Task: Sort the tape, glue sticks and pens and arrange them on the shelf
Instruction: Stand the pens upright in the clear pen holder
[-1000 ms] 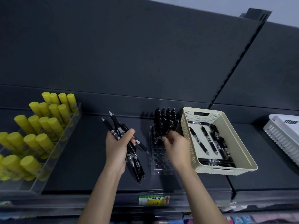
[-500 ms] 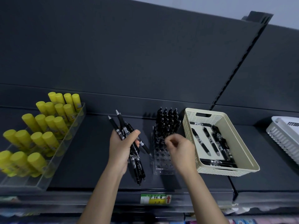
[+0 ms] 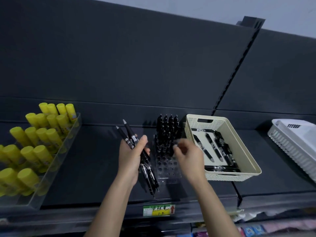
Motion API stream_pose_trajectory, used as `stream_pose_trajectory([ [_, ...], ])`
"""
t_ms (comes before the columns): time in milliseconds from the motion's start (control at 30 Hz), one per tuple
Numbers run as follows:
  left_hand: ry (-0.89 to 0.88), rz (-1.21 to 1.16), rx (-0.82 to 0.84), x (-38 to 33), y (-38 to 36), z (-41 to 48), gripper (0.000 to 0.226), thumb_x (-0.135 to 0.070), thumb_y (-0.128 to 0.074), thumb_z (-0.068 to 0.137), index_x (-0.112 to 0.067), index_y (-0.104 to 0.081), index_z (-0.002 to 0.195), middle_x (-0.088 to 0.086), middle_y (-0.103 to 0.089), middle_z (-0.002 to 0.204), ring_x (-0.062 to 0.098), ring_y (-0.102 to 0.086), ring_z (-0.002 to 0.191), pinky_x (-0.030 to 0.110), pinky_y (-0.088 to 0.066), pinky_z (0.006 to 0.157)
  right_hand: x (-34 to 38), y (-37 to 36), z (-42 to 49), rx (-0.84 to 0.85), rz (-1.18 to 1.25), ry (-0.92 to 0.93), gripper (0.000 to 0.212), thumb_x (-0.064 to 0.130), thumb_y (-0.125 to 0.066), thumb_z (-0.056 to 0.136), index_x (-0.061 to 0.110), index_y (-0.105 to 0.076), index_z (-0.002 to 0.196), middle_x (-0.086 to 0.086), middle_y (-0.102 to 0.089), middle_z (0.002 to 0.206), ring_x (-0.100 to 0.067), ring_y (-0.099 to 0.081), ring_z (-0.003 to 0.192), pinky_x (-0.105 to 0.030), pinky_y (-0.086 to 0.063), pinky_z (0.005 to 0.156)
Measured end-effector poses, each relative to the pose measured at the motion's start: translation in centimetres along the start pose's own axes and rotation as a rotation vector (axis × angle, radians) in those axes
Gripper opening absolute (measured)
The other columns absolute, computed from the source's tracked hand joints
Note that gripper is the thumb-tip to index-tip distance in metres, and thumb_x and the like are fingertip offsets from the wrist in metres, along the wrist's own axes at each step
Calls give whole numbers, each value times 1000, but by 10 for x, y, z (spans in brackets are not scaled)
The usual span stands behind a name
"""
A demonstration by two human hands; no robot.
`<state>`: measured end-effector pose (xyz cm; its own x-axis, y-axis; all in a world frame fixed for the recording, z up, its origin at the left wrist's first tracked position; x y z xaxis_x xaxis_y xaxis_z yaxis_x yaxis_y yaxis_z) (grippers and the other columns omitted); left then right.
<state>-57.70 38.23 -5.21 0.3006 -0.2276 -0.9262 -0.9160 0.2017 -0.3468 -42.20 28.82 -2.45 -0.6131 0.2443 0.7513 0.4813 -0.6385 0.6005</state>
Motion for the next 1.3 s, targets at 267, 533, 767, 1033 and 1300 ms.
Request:
stream_pose_trajectory([
  [267, 134, -197, -149, 7, 16, 7, 16, -14, -64, 90, -11, -52, 101, 2, -61, 77, 11, -61, 55, 24, -50, 49, -11, -8, 18, -27, -54, -69, 6, 16, -55, 90, 11, -58, 91, -4, -69, 82, -21, -63, 74, -39, -54, 68],
  [533, 121, -268, -172, 8, 25, 7, 18, -9, -63, 90, -12, -49, 102, 1, -59, 73, 11, -59, 54, 23, -51, 50, -13, -23, 14, 115, -250, 0, 11, 17, -57, 90, 12, -56, 80, -4, -61, 68, -24, -57, 63, -28, -36, 55],
  [767, 136, -276, -183, 9, 22, 7, 18, -10, -63, 90, -12, -49, 101, 2, -58, 73, 12, -58, 56, 25, -51, 52, -14, -25, 15, 138, -245, -1, 9, 16, -57, 91, 10, -61, 86, -3, -62, 70, -23, -59, 65, -28, -39, 56],
  [1033, 148, -388, -188, 8, 17, 5, 12, -10, -61, 92, -12, -50, 94, 0, -57, 68, 10, -58, 53, 23, -51, 51, -4, -18, -10, 306, 85, -159, 12, 26, -65, 87, 23, -64, 75, 12, -66, 68, -2, -61, 63, -14, -47, 59],
  [1300, 180, -474, -267, 11, 15, 1, 10, -11, -60, 94, -9, -51, 98, 3, -57, 70, 12, -62, 59, 23, -54, 56, 10, -40, -37, 665, 511, -428, 4, 6, -63, 88, 8, -64, 85, -2, -64, 67, -12, -63, 57, -23, -55, 56],
])
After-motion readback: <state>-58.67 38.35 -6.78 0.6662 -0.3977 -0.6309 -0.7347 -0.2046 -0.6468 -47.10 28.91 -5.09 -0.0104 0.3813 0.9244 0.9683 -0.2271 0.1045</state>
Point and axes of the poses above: each hand's wrist, its own z-axis towards the middle knuckle, its own y-axis out of the back of the hand, x = y × z, the point moved 4 cm from there along z, towards the middle knuckle
